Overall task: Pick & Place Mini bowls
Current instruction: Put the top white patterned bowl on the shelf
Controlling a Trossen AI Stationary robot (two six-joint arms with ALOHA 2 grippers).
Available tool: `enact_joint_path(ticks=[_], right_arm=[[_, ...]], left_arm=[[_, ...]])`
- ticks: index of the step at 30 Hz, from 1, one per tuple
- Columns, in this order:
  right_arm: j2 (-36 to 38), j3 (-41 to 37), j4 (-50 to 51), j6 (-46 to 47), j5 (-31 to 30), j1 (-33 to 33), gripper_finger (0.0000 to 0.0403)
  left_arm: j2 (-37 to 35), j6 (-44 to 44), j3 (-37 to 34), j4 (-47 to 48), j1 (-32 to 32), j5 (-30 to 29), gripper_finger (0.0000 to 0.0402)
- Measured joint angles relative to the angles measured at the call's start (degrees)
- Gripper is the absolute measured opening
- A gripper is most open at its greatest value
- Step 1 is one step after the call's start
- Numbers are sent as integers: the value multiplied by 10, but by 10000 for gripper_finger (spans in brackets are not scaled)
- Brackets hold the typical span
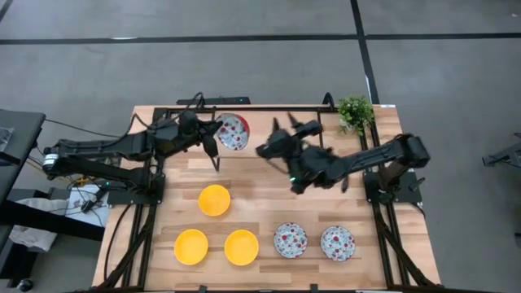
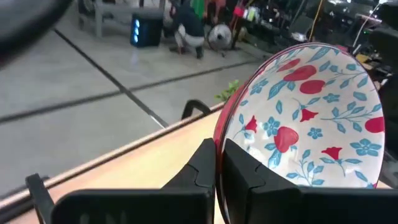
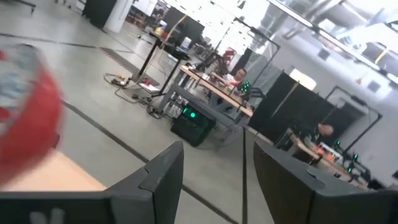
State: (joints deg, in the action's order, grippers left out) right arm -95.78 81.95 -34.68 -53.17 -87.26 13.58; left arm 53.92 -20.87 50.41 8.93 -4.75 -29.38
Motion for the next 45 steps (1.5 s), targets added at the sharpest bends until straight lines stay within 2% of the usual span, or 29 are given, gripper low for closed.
enact_joint_path(ticks=[6, 11, 17, 21, 25, 33, 37, 45], right_arm=[[107, -119, 3, 65, 7, 11, 181], [203, -222, 4, 131, 59, 40, 174], [302, -309, 19, 165, 90, 88, 161], [366, -354, 52, 212, 149, 123, 147], [438, -384, 151, 302, 229, 154, 131], [547, -387, 506, 610, 402, 167, 103], [565, -387, 582, 680, 429, 169, 98], [570, -387, 618, 683, 425, 173, 98]], left_arm=[[28, -29, 81, 95, -48, 74, 7], [72, -56, 124, 145, -81, 122, 7], [131, -78, 170, 191, -116, 179, 7], [166, -91, 199, 243, -136, 209, 7], [190, -99, 224, 279, -147, 229, 7], [230, -118, 246, 319, -169, 264, 7], [242, -131, 246, 342, -179, 275, 7], [250, -146, 247, 364, -197, 286, 7]])
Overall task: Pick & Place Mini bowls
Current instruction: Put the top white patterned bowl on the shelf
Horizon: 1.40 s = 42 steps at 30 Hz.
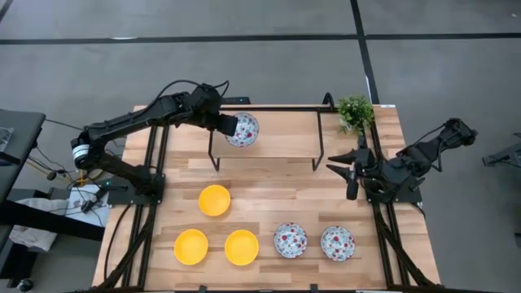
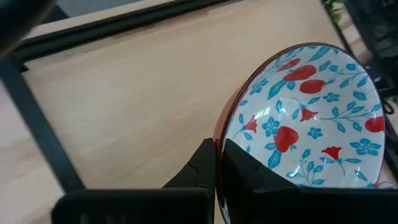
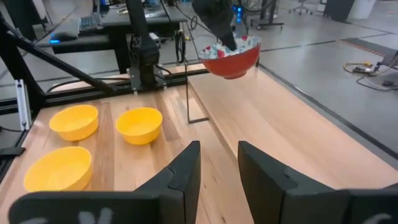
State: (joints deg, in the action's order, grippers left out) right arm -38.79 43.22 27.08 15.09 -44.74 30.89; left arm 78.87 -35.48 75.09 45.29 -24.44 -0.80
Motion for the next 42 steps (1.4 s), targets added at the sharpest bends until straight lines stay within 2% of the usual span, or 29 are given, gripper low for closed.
enact_joint_path(ticks=[6, 15, 19, 29, 33, 42], right_arm=[[0, 0, 0, 0, 0, 0, 98], [-1, 0, -1, 0, 0, 0, 98], [-2, 0, -1, 0, 0, 0, 98], [-2, 0, -1, 0, -1, 0, 98], [-2, 0, -1, 0, -1, 2, 98], [-2, 0, 1, 0, -2, 1, 98]], left_arm=[[0, -25, 0, 32, -26, 0, 7], [18, -47, 0, 31, -46, 38, 7], [35, -50, 3, 33, -46, 39, 7], [93, -23, 67, 44, -42, 38, 7], [97, -21, 68, 94, -42, 34, 7], [88, -25, 68, 89, -38, 12, 7]])
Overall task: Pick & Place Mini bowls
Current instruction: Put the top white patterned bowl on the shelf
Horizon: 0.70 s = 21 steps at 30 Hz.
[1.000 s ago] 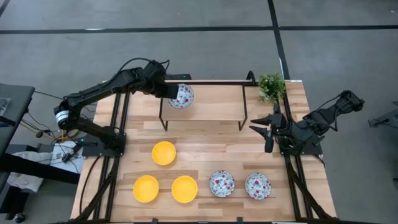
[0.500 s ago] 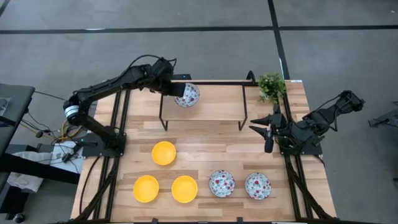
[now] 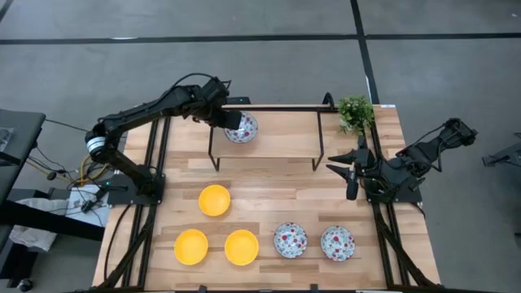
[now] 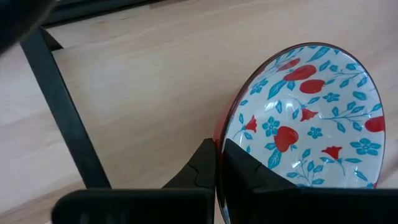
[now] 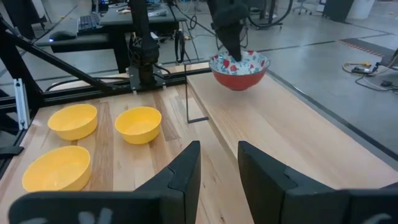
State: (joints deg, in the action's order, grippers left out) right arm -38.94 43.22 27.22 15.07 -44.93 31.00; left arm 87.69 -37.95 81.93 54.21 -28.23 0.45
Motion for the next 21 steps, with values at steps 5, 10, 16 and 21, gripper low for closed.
enact_joint_path(ticks=[5, 10, 16, 21], right_arm=[[0, 0, 0, 0, 0, 0, 98], [0, 0, 0, 0, 0, 0, 98], [0, 0, 0, 0, 0, 0, 98], [0, 0, 0, 0, 0, 0, 98]], left_arm=[[9, 0, 0, -8, 4, 0, 7], [10, 0, 0, -7, 5, 0, 7], [10, -4, 0, -7, 5, 0, 8], [10, -5, 0, -6, 5, 0, 12]])
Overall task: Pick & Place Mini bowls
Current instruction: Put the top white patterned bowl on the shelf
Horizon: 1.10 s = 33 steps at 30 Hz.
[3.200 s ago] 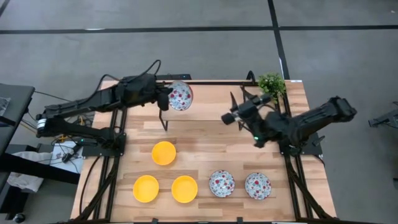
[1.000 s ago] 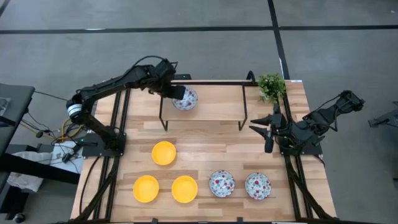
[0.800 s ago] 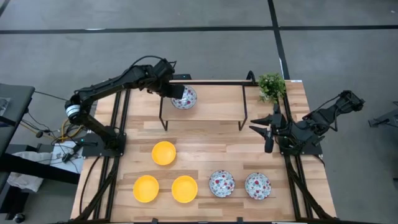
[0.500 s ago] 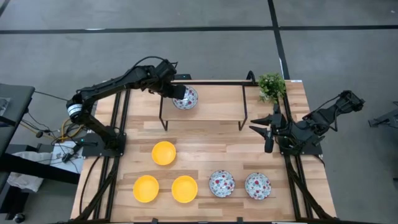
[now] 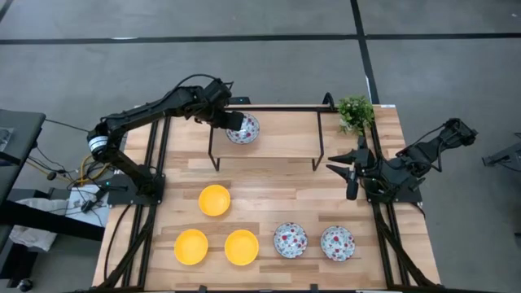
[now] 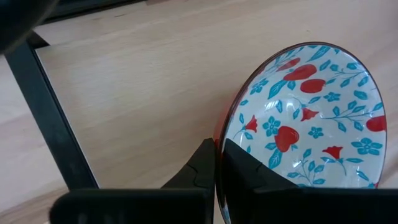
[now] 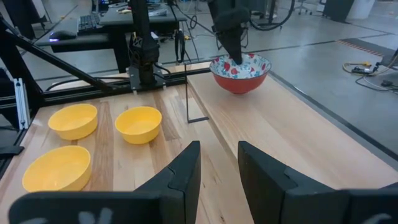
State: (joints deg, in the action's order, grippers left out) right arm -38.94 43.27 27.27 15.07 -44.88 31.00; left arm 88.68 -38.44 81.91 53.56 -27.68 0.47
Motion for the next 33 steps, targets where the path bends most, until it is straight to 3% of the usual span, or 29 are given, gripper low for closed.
enact_joint_path(ticks=[13, 33], right_arm=[[0, 0, 0, 0, 1, 0, 98], [0, 0, 1, 16, 15, 1, 98]], left_arm=[[0, 0, -2, 4, 3, 0, 18], [-2, 4, -2, 8, 4, 0, 93]])
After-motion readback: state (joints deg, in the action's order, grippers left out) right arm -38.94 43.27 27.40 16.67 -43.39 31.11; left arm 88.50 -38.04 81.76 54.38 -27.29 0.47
